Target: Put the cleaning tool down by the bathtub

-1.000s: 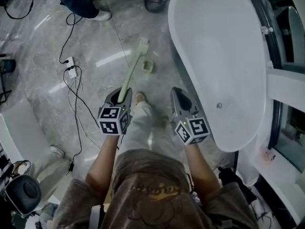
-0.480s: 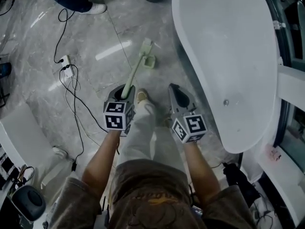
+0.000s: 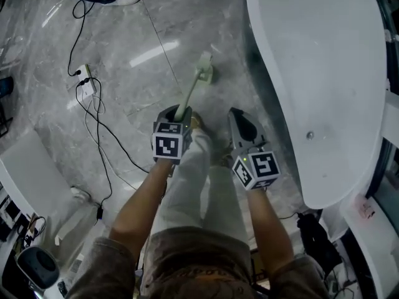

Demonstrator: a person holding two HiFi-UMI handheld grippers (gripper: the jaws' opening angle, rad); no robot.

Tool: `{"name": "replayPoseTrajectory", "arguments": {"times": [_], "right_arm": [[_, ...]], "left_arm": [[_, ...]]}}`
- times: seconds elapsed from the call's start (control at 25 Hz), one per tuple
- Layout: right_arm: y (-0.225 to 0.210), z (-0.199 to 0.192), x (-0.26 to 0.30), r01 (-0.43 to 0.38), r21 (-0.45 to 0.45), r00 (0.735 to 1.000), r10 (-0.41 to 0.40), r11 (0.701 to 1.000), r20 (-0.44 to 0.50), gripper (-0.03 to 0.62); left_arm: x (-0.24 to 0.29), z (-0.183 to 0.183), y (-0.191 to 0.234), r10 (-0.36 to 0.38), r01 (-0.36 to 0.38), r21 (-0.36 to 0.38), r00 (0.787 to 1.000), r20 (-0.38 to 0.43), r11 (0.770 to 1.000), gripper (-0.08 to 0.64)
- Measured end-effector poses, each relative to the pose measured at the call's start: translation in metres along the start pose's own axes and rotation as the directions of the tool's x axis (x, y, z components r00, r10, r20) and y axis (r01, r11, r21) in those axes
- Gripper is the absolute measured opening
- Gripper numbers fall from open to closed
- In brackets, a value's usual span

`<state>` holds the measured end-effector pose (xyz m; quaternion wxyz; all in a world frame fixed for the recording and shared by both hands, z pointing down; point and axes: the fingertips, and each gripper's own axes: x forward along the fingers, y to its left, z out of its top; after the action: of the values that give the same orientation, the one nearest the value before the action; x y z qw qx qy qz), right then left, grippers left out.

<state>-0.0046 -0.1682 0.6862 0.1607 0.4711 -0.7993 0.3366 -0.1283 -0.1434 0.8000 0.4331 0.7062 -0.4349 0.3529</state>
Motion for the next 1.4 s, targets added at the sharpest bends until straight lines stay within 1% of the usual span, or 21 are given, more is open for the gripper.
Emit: {"name": "replayPoseTrajectory", "arguments": {"times": [0.28,0.52,0.72,0.84,1.04,1.2,1.4], "right_arm": [[-0.012,-0.023,0.020,-0.002,0.017,1.000,0.002,1.000,-0.017,-0.002],[-0.014,-0.036,0.026,-0.006,0.039,1.000,0.007,0.999,-0.026,-0.002],[-0.015,-0.042,0.028,-0.002,0.059,1.000,0.003,0.998,-0.029,-0.002],[-0.017,-0.043,0.027,0.002,0.066,1.000,0.000,0.998,-0.030,-0.002],[-0.024,-0.043,0.029,0.015,0.082,1.000,-0.013,0.997,-0.019,-0.002],[-0.027,-0.045,0.030,0.020,0.092,1.000,-0.018,0.996,-0.019,-0.002],[-0.032,-0.049,0.029,0.029,0.108,0.999,-0.027,0.994,-0.019,-0.002]], "left_arm": [[0.052,-0.027,0.011,0.025,-0.028,-0.032,0.995,-0.093,0.999,0.094],[0.080,-0.037,0.014,0.042,-0.048,-0.030,0.984,-0.175,0.998,0.094],[0.100,-0.036,0.021,0.054,-0.064,-0.038,0.973,-0.226,0.997,0.092],[0.112,-0.038,0.020,0.037,-0.053,-0.052,0.964,-0.263,0.997,0.093],[0.130,-0.034,0.021,0.041,-0.058,-0.042,0.948,-0.315,0.997,0.091],[0.143,-0.034,0.020,0.047,-0.067,-0.042,0.928,-0.370,0.997,0.091],[0.159,-0.034,0.021,0.056,-0.077,-0.036,0.909,-0.413,0.996,0.091]]}}
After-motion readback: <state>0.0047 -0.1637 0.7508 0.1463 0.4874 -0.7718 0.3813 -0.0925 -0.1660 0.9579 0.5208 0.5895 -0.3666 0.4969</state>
